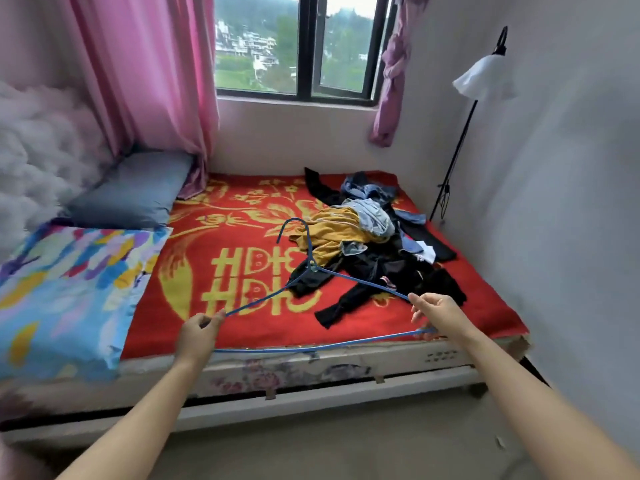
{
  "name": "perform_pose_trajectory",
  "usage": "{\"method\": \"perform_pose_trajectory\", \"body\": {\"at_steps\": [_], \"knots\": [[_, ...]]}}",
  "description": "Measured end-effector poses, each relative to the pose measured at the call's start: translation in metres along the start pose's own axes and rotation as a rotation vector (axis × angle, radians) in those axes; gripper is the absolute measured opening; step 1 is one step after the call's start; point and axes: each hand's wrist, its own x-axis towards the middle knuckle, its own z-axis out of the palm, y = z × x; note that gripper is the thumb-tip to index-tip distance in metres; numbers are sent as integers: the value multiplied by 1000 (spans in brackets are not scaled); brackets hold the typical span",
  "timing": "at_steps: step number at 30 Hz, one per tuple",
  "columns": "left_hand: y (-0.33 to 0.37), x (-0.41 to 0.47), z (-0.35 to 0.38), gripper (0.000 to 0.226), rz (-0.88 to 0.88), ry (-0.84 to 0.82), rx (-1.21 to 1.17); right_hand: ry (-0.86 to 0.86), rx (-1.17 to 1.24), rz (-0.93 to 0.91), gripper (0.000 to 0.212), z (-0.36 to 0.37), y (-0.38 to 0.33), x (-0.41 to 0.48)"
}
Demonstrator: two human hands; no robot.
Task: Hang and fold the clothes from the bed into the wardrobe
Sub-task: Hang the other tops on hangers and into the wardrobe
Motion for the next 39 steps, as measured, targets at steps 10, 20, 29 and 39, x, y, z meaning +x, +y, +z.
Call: {"method": "perform_pose_trajectory", "body": {"at_steps": [10,20,29,39], "knots": [[-27,154,75,31,-100,-84,94,165,-215,124,18,56,9,144],[-32,212,161,21,-166,-154,164,263,-290,184,16,40,60,251],[-15,272,262,21,-171,-60,310,167,-325,195,14,5,105,397],[17,320,369,48,-338,-241,686,-212,-648,442,66,-35,135,530]]}}
